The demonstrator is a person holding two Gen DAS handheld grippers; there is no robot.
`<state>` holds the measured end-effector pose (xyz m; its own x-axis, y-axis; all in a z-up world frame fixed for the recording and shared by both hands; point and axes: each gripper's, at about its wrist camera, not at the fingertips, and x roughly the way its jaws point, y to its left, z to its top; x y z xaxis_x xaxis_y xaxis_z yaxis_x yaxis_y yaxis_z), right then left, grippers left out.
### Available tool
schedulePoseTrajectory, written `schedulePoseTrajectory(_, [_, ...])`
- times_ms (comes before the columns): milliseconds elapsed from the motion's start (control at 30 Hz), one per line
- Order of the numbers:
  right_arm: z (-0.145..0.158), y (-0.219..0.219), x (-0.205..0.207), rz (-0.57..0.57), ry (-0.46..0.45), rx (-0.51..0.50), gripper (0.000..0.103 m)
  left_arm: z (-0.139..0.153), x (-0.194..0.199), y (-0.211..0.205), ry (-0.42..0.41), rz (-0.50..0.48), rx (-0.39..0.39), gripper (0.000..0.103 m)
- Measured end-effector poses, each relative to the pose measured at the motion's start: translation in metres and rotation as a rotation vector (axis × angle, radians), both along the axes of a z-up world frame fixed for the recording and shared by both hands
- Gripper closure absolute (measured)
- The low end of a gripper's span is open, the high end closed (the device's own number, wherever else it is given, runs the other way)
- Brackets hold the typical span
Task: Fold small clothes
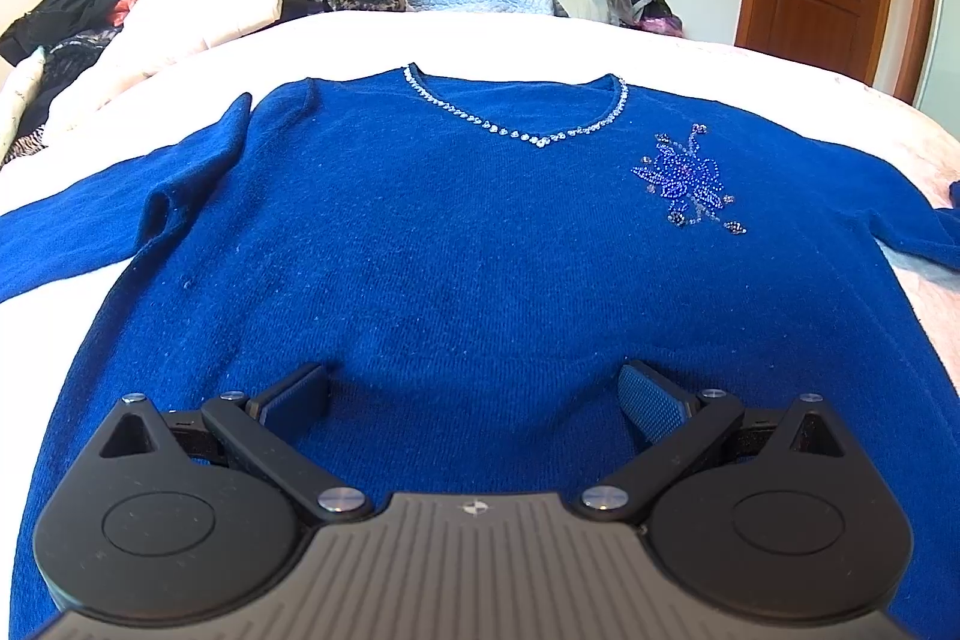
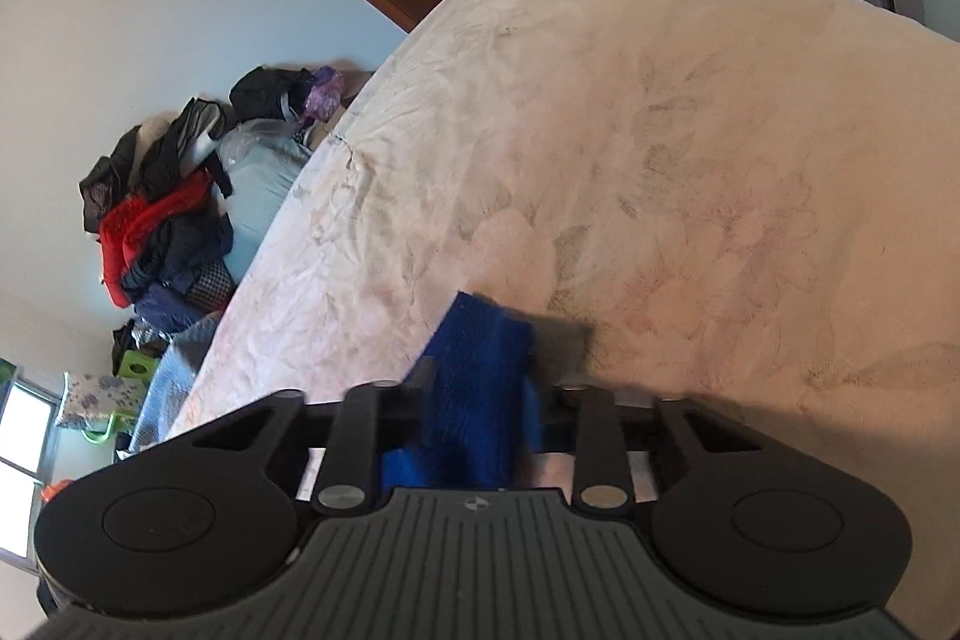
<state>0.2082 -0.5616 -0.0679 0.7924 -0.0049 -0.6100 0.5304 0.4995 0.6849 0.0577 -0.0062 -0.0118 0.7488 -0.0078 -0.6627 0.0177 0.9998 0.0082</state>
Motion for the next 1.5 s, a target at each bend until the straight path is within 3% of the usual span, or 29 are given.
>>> schedulePoseTrajectory(33, [0.0, 0.001, -0.002, 0.005, -0.013, -0.012, 0.078, 0.002, 0.002, 0.001, 0.003, -0.009, -0.011, 0.0])
schedulePoseTrajectory(100, [0.003, 0.007, -0.007, 0.029, -0.02, -0.05, 0.093, 0.009, 0.01, 0.003, 0.011, -0.035, -0.063, 0.0])
schedulePoseTrajectory(233, [0.03, 0.035, -0.017, 0.078, -0.069, -0.232, 0.093, 0.042, 0.037, 0.004, -0.014, -0.121, -0.277, 0.0])
schedulePoseTrajectory(367, [0.066, 0.109, -0.026, 0.239, -0.14, -0.442, 0.093, 0.075, 0.078, -0.015, -0.017, -0.219, -0.469, 0.0])
schedulePoseTrajectory(433, [0.078, 0.167, -0.038, 0.37, -0.182, -0.552, 0.093, 0.075, 0.108, -0.032, 0.101, -0.299, -0.625, 0.0])
schedulePoseTrajectory(533, [0.078, 0.251, -0.053, 0.553, -0.215, -0.703, 0.093, 0.051, 0.141, -0.067, 0.319, -0.402, -0.826, 0.0])
schedulePoseTrajectory(633, [0.068, 0.32, -0.066, 0.707, -0.226, -0.772, 0.094, 0.027, 0.155, -0.095, 0.419, -0.417, -0.887, 0.0])
schedulePoseTrajectory(733, [0.057, 0.381, -0.082, 0.813, -0.167, -1.0, 0.093, 0.01, 0.16, -0.098, 0.459, -0.393, -0.984, 0.0])
schedulePoseTrajectory(800, [0.056, 0.398, -0.091, 0.841, -0.18, -1.032, 0.084, 0.003, 0.161, -0.096, 0.459, -0.352, -0.964, 0.0])
schedulePoseTrajectory(833, [0.058, 0.398, -0.096, 0.844, -0.203, -0.991, 0.081, 0.0, 0.163, -0.096, 0.467, -0.345, -0.947, 0.0])
schedulePoseTrajectory(900, [0.065, 0.394, -0.102, 0.822, -0.245, -0.913, 0.063, -0.004, 0.164, -0.096, 0.48, -0.332, -0.927, 0.0])
schedulePoseTrajectory(1067, [0.077, 0.38, -0.117, 0.788, -0.245, -0.792, 0.058, -0.005, 0.162, -0.101, 0.475, -0.313, -0.871, 0.003])
schedulePoseTrajectory(1167, [0.083, 0.367, -0.131, 0.76, -0.229, -0.71, 0.047, 0.0, 0.163, -0.108, 0.469, -0.293, -0.8, 0.033])
schedulePoseTrajectory(1233, [0.085, 0.358, -0.143, 0.729, -0.226, -0.665, 0.04, 0.001, 0.166, -0.115, 0.477, -0.287, -0.73, 0.062])
schedulePoseTrajectory(1333, [0.08, 0.346, -0.155, 0.691, -0.213, -0.616, 0.036, 0.003, 0.17, -0.123, 0.477, -0.3, -0.652, 0.084])
schedulePoseTrajectory(1433, [0.072, 0.332, -0.158, 0.67, -0.197, -0.595, 0.036, 0.013, 0.166, -0.126, 0.454, -0.335, -0.61, 0.094])
schedulePoseTrajectory(1500, [0.067, 0.325, -0.158, 0.664, -0.182, -0.593, 0.036, 0.023, 0.166, -0.127, 0.418, -0.364, -0.608, 0.094])
